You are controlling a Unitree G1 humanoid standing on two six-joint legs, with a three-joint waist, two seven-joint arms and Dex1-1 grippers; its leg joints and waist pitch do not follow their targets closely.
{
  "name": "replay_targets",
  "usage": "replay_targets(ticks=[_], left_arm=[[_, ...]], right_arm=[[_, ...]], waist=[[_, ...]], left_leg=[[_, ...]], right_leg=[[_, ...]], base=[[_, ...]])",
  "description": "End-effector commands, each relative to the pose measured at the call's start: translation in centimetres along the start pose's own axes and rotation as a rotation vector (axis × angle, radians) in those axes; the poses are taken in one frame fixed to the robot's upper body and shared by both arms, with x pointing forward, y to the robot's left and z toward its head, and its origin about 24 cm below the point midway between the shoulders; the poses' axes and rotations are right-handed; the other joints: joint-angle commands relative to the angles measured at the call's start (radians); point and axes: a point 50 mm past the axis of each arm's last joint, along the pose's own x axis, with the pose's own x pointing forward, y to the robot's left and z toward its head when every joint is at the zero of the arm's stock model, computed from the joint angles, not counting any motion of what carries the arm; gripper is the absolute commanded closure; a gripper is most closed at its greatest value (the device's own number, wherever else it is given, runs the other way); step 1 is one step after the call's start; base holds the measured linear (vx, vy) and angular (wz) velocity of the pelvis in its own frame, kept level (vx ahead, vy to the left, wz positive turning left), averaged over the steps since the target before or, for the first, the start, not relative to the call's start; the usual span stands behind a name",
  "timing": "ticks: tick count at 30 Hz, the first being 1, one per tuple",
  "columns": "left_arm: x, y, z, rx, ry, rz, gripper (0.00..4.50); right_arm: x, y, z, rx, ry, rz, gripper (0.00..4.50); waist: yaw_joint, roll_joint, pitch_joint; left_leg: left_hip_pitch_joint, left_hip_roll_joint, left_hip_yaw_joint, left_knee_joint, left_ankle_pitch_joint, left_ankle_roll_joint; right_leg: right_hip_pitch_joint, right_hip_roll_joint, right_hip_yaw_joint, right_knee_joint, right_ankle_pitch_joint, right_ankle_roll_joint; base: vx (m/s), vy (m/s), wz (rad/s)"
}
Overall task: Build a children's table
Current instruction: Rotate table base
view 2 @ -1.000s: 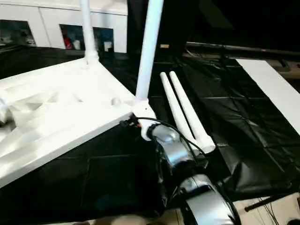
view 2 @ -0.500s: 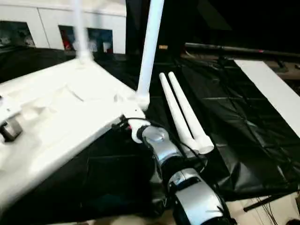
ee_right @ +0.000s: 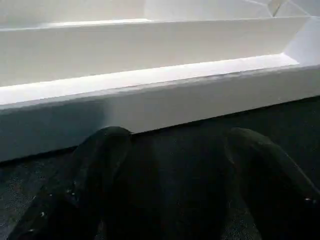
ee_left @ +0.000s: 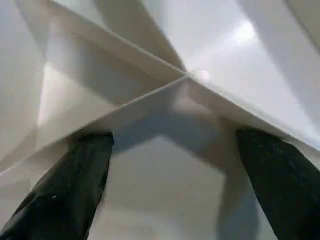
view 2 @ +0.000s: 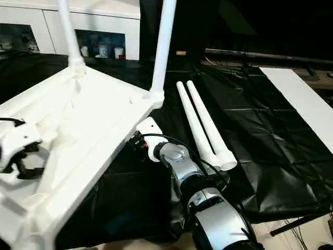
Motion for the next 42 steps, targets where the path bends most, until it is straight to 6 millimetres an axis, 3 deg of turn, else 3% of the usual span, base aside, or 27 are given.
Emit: replay_targets(ticks=[1,8,14,16,18,19,20,21,22,23,25,29,34,36,38,39,41,42], left_arm=[[2.9,-3.7,2.0,0.082,-0.076,-0.207,0.04],[4.2,-5.5,3.9,0.104,-0.152,-0.274,0.04],[4.4,-5.7,4.2,0.109,-0.164,-0.276,0.04],[5.9,-5.4,6.3,0.122,-0.246,-0.197,0.04],[6.9,-5.5,8.3,0.124,-0.319,-0.162,0.04],[6.9,-5.5,8.3,0.124,-0.319,-0.162,0.04],[7.2,-6.0,9.2,0.128,-0.351,-0.179,0.04],[7.2,-6.2,9.5,0.132,-0.361,-0.185,0.04],[7.3,-6.2,9.6,0.132,-0.362,-0.186,0.04],[7.4,-6.6,10.3,0.131,-0.388,-0.198,0.04],[7.6,-6.8,10.8,0.13,-0.403,-0.196,0.04],[8.3,-5.3,11.4,0.133,-0.399,-0.059,0.04],[8.4,-3.5,11.7,0.102,-0.43,0.089,0.04],[8.3,-2.9,12.2,0.085,-0.451,0.141,0.04],[8.3,-2.2,12.8,0.057,-0.481,0.21,0.04],[8.3,-2.1,13.1,0.054,-0.498,0.229,0.04],[8.1,-2.0,13.7,0.047,-0.528,0.244,0.04],[8.1,-2.0,14.1,0.045,-0.55,0.237,0.04]], right_arm=[[1.1,1.9,2.2,-0.034,-0.097,0.11,0.81],[1.3,2.8,2.7,-0.033,-0.132,0.172,0.81],[1.3,2.9,2.7,-0.035,-0.134,0.181,0.81],[1.3,3.1,2.8,-0.036,-0.14,0.207,0.81],[1.3,3.5,2.9,-0.026,-0.148,0.254,0.81],[1.3,3.5,2.9,-0.026,-0.148,0.254,0.81],[1.3,3.8,2.9,-0.026,-0.154,0.275,0.81],[1.3,3.9,3.0,-0.026,-0.156,0.28,0.81],[1.3,3.9,3.0,-0.026,-0.156,0.28,0.81],[1.4,4.1,3.0,-0.026,-0.159,0.29,0.81],[1.4,4.2,3.0,-0.027,-0.162,0.291,0.81],[1.1,2.8,3.3,-0.025,-0.185,0.199,0.81],[0.3,0.8,4.0,-0.025,-0.227,0.129,0.81],[-0.1,0.1,4.3,-0.026,-0.243,0.115,0.81],[-0.9,-1.0,4.7,-0.039,-0.269,0.104,0.81],[-1.3,-1.3,4.8,-0.05,-0.274,0.104,0.81],[-2.0,-1.9,4.9,-0.078,-0.278,0.101,0.81],[-2.5,-2.3,5.0,-0.097,-0.283,0.092,0.81]], waist=[[-0.004,0.039,-0.056],[-0.004,0.036,-0.055],[-0.01,0.035,-0.057],[-0.013,0.037,-0.055],[-0.001,0.04,-0.056],[0.002,0.038,-0.054],[-0.002,0.034,-0.053],[-0.003,0.033,-0.054],[-0.001,0.041,-0.054],[-0.002,0.035,-0.056],[0.001,0.037,-0.055],[0.008,0.042,-0.055],[0.009,0.038,-0.057],[0.012,0.045,-0.059],[0.03,0.05,-0.063],[0.031,0.047,-0.063],[0.029,0.046,-0.067],[0.029,0.047,-0.068]], left_leg=[[0.009,0.015,0.002,-0.077,-0.209,-0.047],[0.006,0.015,-0.001,-0.078,-0.234,-0.044],[0.003,0.013,-0.001,-0.076,-0.206,-0.035],[0.003,0.011,0.001,-0.076,-0.212,-0.034],[0.021,0.011,0.009,-0.071,-0.238,-0.032],[0.019,0.01,0.007,-0.071,-0.262,-0.031],[0.003,0.011,-0.001,-0.079,-0.268,-0.03],[-0.001,0.012,-0.005,-0.08,-0.267,-0.032],[0.002,0.011,-0.006,-0.078,-0.275,-0.033],[0.007,0.011,-0.004,-0.075,-0.273,-0.027],[0.009,0.012,-0.003,-0.075,-0.264,-0.024],[0.016,0.011,0.0,-0.073,-0.278,-0.02],[0.006,0.009,-0.005,-0.074,-0.295,-0.011],[0.008,0.016,-0.006,-0.074,-0.281,-0.006],[0.01,0.021,-0.005,-0.075,-0.24,-0.011],[0.01,0.02,-0.003,-0.075,-0.224,-0.011],[-0.004,0.015,-0.004,-0.075,-0.181,-0.01],[-0.004,0.014,-0.004,-0.074,-0.172,-0.01]], right_leg=[[0.05,-0.065,0.067,-0.064,-0.153,-0.194],[0.05,-0.068,0.066,-0.073,-0.236,-0.172],[0.051,-0.063,0.064,-0.068,-0.195,-0.179],[0.05,-0.06,0.065,-0.072,-0.202,-0.178],[0.038,-0.06,0.067,-0.08,-0.208,-0.182],[0.04,-0.061,0.068,-0.08,-0.235,-0.181],[0.053,-0.065,0.065,-0.081,-0.285,-0.164],[0.056,-0.066,0.063,-0.082,-0.313,-0.15],[0.052,-0.066,0.061,-0.085,-0.335,-0.14],[0.046,-0.067,0.064,-0.089,-0.339,-0.141],[0.043,-0.066,0.064,-0.09,-0.327,-0.145],[0.036,-0.063,0.063,-0.092,-0.323,-0.152],[0.043,-0.067,0.058,-0.101,-0.392,-0.114],[0.037,-0.071,0.06,-0.102,-0.366,-0.128],[0.042,-0.068,0.058,-0.091,-0.268,-0.144],[0.041,-0.064,0.059,-0.086,-0.227,-0.149],[0.057,-0.061,0.057,-0.072,-0.128,-0.155],[0.058,-0.061,0.057,-0.07,-0.108,-0.158]], base=[[0.0,0.0,0.0],[0.0,0.0,0.0],[0.0,0.0,0.0],[0.0,0.0,0.0],[0.0,0.0,0.0],[0.0,0.0,0.0],[0.0,0.0,0.0],[0.0,0.0,0.0],[0.0,0.0,0.0],[0.0,0.0,0.0],[0.0,0.0,0.0],[0.0,0.0,0.0],[0.0,0.0,0.0],[0.0,0.0,0.0],[0.0,0.0,0.0],[0.0,0.0,0.0],[0.0,0.0,0.0],[0.0,0.0,0.0]])
